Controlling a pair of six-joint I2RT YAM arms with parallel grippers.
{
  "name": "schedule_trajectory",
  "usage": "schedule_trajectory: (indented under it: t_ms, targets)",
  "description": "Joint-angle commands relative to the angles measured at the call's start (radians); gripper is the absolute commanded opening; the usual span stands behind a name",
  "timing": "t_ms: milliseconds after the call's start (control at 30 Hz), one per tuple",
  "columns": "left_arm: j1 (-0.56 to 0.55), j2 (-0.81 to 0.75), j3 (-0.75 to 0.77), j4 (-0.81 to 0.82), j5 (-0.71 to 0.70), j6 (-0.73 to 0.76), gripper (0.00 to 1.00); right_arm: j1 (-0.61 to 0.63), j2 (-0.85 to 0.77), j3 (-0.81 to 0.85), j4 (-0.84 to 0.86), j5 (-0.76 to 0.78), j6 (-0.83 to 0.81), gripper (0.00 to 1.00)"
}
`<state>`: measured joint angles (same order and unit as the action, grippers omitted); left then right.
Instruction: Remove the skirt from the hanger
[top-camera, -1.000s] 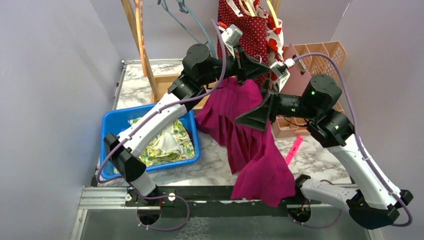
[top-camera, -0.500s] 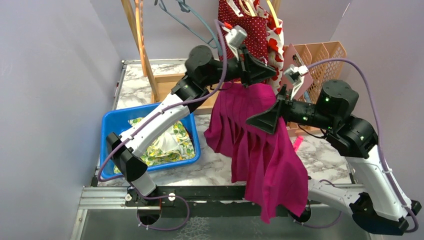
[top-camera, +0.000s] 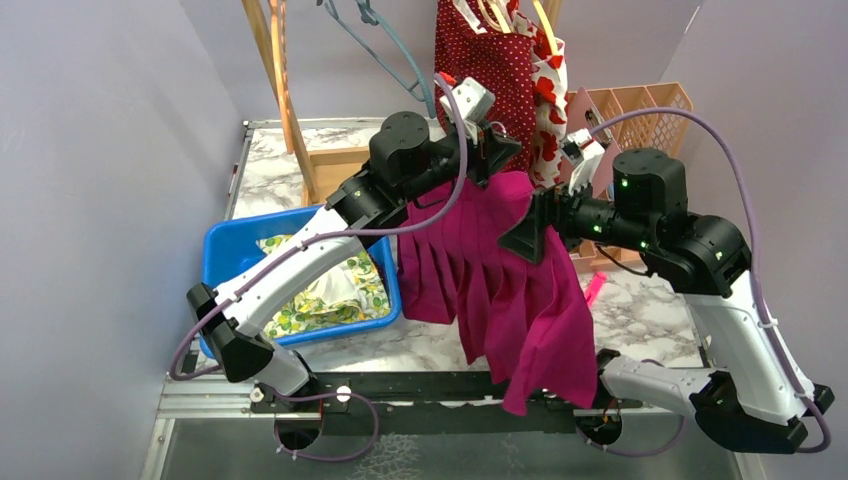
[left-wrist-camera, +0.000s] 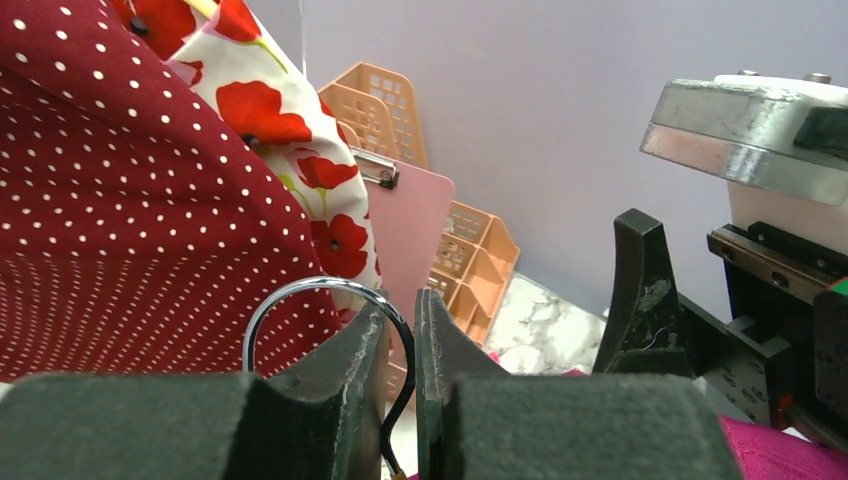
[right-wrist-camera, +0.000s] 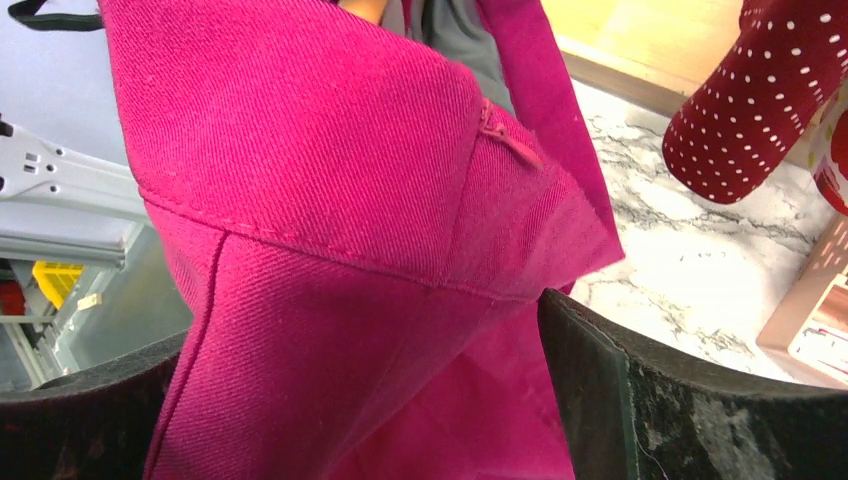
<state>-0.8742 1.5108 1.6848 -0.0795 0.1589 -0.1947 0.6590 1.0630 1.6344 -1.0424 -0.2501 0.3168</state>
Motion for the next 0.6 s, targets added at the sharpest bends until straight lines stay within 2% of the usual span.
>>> schedule_trajectory:
  t_ms: [0, 100, 333, 367, 467, 500, 567]
  targets:
    - [-0.014, -0.044, -0.036, 0.116, -0.134, 0.091, 0.00, 0.004, -0.038, -0.028, -0.026, 0.026, 0.020, 1.00]
    - [-0.019, -0.053, -0.065, 0.116, -0.178, 0.156, 0.00, 0.003, -0.023, -0.020, -0.035, -0.008, -0.021, 1.00]
    - [-0.051, -0.049, -0.088, 0.118, -0.239, 0.307, 0.00, 0.004, -0.019, -0.047, -0.075, 0.037, -0.099, 0.98]
    - [-0.054, -0.048, -0.085, 0.118, -0.249, 0.314, 0.00, 0.004, -0.013, -0.053, -0.079, 0.051, -0.113, 0.95]
    - [-0.065, -0.043, -0.092, 0.115, -0.272, 0.357, 0.00, 0.004, 0.027, -0.030, -0.107, 0.043, -0.165, 0.71]
    - [-0.067, -0.043, -0.099, 0.112, -0.282, 0.379, 0.00, 0.004, 0.044, -0.012, -0.124, 0.031, -0.181, 0.73]
    - [-0.068, -0.045, -0.111, 0.107, -0.304, 0.403, 0.00, 0.003, 0.067, 0.014, -0.158, 0.042, -0.194, 0.92]
